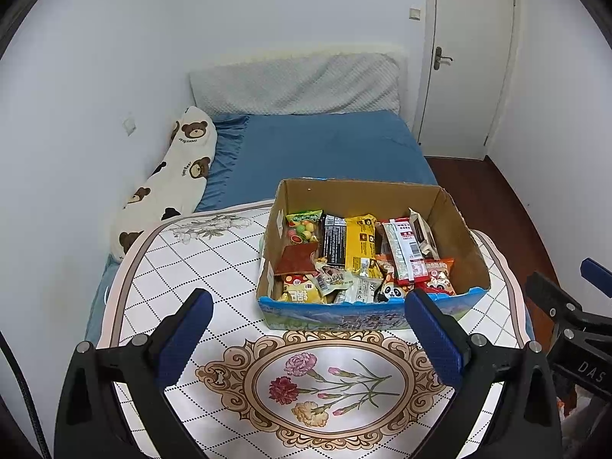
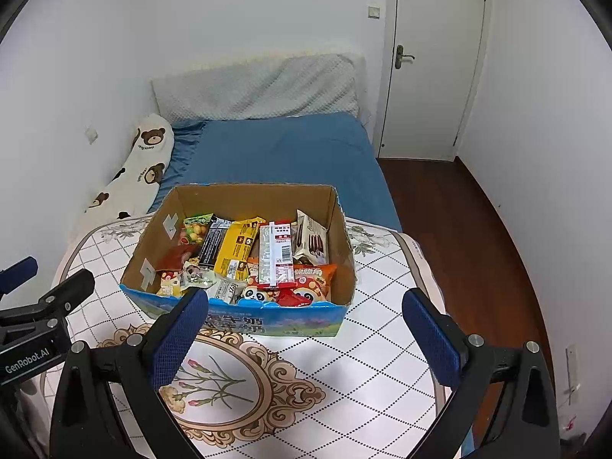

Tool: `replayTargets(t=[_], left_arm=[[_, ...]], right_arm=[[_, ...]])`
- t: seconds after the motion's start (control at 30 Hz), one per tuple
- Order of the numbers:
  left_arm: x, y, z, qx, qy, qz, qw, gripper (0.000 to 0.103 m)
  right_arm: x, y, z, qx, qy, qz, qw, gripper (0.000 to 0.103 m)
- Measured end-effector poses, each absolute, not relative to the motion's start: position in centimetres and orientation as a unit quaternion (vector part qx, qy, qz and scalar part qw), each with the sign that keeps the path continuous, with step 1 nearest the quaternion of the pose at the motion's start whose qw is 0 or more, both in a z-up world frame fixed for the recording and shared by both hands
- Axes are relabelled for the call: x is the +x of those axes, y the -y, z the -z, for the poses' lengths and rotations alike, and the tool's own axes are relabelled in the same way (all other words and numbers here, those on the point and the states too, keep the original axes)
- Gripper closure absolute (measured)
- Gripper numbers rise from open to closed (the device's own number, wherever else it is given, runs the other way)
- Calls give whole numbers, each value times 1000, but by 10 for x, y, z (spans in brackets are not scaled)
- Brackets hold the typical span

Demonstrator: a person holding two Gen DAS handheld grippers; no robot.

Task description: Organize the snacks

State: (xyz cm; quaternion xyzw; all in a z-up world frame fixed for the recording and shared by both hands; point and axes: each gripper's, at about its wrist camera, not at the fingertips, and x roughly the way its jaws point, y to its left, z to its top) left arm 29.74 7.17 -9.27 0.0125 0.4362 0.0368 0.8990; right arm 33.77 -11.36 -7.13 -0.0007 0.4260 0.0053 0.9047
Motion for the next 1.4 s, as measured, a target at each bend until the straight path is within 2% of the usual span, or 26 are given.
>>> replayTargets(t=[1.4], left_arm=[[291,-69,91,17,-431,-33,902,0]], right_arm=[[332,116,72,17,-432,-23,902,0]])
